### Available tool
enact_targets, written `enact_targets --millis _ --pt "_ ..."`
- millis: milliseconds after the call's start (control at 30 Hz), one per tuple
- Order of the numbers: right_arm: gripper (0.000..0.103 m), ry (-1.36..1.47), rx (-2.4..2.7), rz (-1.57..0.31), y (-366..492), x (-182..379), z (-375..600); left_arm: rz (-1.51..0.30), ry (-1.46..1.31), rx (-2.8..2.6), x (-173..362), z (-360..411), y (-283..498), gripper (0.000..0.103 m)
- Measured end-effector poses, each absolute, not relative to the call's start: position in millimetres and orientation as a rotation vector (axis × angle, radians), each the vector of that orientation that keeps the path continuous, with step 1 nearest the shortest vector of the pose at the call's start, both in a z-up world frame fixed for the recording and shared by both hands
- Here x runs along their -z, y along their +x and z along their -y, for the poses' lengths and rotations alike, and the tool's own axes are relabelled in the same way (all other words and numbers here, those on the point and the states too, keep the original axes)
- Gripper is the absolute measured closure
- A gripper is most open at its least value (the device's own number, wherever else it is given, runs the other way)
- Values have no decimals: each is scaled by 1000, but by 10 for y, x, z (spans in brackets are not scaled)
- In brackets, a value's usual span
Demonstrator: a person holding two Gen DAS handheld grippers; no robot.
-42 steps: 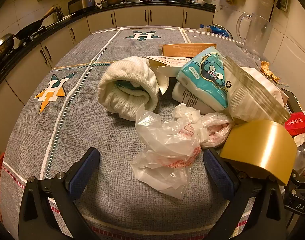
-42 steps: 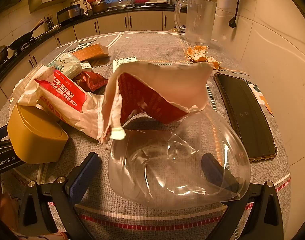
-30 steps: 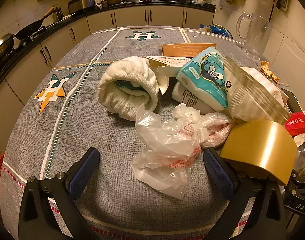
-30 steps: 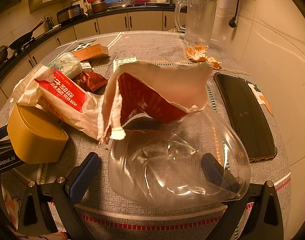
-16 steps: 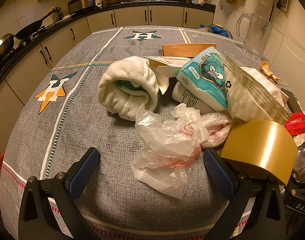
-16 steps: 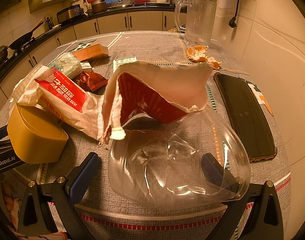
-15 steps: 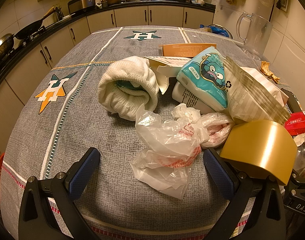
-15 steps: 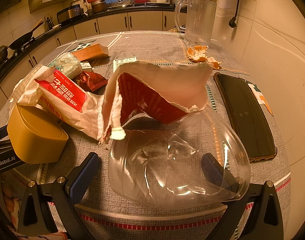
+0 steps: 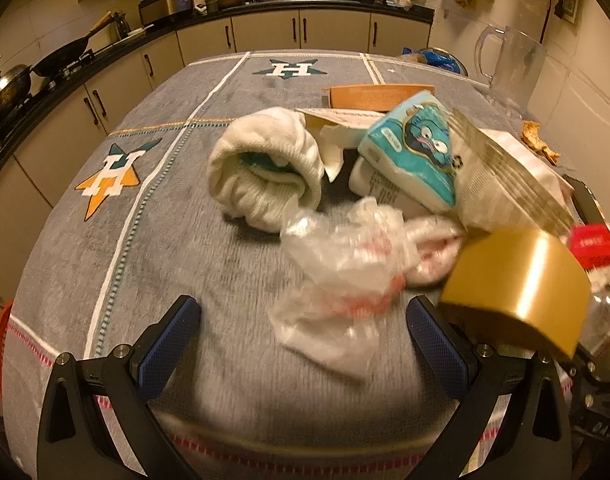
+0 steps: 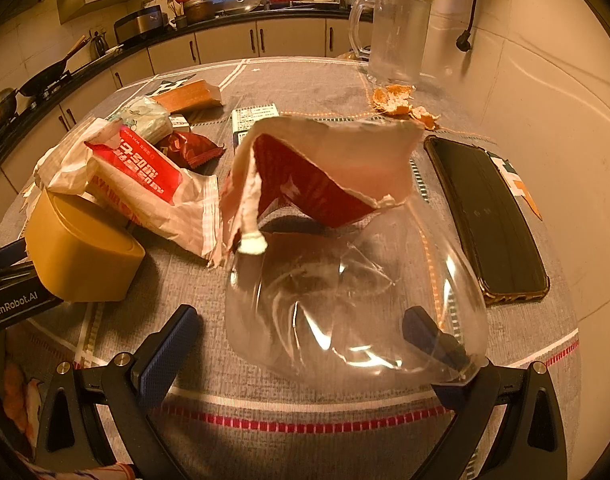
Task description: Collect trash
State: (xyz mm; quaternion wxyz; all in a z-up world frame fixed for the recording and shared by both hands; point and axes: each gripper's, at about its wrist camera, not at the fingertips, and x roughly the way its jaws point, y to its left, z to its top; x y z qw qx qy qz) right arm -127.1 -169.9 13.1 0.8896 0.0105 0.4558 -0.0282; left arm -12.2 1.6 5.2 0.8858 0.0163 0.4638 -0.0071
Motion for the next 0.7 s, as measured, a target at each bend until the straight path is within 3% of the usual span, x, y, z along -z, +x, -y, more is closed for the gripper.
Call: enact_targets --millis 400,700 --pt "2 144 34 -859 -1653 -396 1753 -802 -5 -6 -730 -229 -904 0" --pt "2 171 27 -756 -1987 -657 1637 -724 -45 -29 -950 -331 -1336 0"
